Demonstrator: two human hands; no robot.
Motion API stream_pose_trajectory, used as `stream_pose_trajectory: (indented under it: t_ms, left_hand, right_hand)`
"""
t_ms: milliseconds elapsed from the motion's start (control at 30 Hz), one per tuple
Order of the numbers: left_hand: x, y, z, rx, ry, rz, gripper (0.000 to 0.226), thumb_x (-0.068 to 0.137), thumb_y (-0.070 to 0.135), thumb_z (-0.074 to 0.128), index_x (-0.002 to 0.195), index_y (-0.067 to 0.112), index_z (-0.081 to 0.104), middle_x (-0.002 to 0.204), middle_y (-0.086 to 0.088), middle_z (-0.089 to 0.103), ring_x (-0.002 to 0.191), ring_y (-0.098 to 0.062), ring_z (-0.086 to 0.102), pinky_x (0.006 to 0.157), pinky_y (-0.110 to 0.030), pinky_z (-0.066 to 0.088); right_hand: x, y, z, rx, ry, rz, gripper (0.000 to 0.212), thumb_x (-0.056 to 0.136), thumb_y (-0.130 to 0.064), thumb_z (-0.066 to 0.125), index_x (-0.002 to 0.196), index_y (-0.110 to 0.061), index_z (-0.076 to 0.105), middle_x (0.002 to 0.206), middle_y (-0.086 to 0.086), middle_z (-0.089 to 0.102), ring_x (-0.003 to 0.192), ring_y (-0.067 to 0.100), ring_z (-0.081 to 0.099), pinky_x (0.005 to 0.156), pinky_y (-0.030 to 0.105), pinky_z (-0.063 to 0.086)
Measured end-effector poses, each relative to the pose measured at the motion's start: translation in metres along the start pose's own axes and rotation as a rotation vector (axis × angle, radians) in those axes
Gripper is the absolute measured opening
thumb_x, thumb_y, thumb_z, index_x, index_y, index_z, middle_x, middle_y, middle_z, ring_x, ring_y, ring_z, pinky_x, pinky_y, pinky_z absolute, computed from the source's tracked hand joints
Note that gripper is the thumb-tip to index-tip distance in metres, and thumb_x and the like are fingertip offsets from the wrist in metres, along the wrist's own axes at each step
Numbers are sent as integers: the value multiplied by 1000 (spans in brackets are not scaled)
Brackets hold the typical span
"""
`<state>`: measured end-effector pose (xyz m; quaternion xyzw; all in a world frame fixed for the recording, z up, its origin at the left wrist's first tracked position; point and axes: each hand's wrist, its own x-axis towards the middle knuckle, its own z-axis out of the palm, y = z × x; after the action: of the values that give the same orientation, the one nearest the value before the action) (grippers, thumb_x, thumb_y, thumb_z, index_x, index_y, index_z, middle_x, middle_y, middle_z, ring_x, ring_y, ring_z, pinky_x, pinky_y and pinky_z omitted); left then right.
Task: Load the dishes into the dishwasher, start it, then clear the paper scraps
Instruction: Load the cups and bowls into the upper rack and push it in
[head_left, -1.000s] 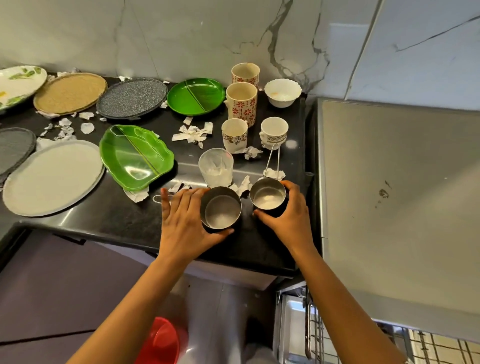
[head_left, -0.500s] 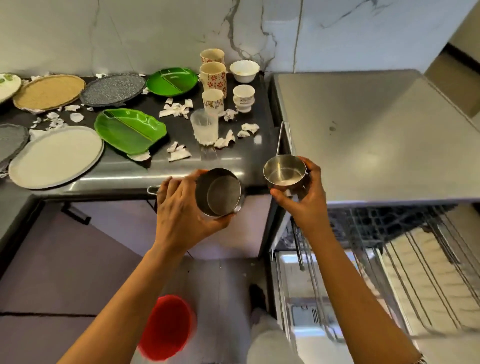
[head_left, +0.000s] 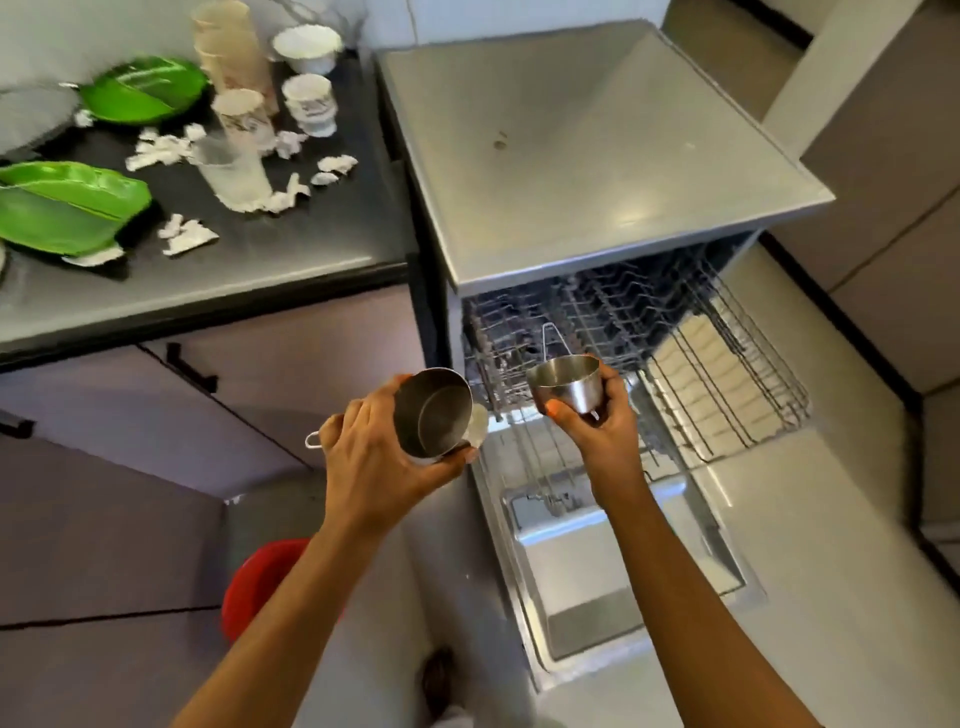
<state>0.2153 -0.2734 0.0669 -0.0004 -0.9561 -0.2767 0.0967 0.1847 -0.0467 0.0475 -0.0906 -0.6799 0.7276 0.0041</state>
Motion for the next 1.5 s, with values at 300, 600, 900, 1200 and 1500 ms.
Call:
stream_pose_trajectory:
  t_ms: [300,600,900,1200,1500]
  left_hand:
    - [37,96,125,-114,-141,-27,97,55,82,58,132,25,43,121,0,60,109,-22,55,97,-46,40]
    - [92,146,265,-110,-24,-252,99,51,89,58,130,31,41,119,1,59,108,-22,57,90,-52,47]
    - [133,154,320,-39,46,-377,100,48,83,59,130,28,42,115,5,58,115,-23,53,104,-46,27]
    - [180,137,348,-36,45,-427,93,48,77,69,127,37,40,115,8,58,115,-21,52,105,-42,22]
    - [179,120,352,-134,103,-428,96,38,89,62,121,45,38,106,15,55,107,-18,56,105,-52,35]
  right_hand:
    - [77,34,-138,18,167,139,53,81,-15,71,127,-15,45,117,10,60,103,25,62,86,35,53]
    - [227,69,-233,53,-106,292,21,93,-35,52,113,-28,48,86,-1,68,70,16,68,58,29,51]
    - [317,121,-243,299,-110,478,51,79,-47,65,112,-14,47,118,19,57,80,30,67,57,32,57]
    - [409,144,-219,231,-105,549,58,87,-58,50,124,-14,51,112,16,59,77,23,61,45,21,51]
    - [463,137,-176,-19,-88,562,55,87,-62,46,103,-11,58,80,11,61,29,10,49,32,12,35]
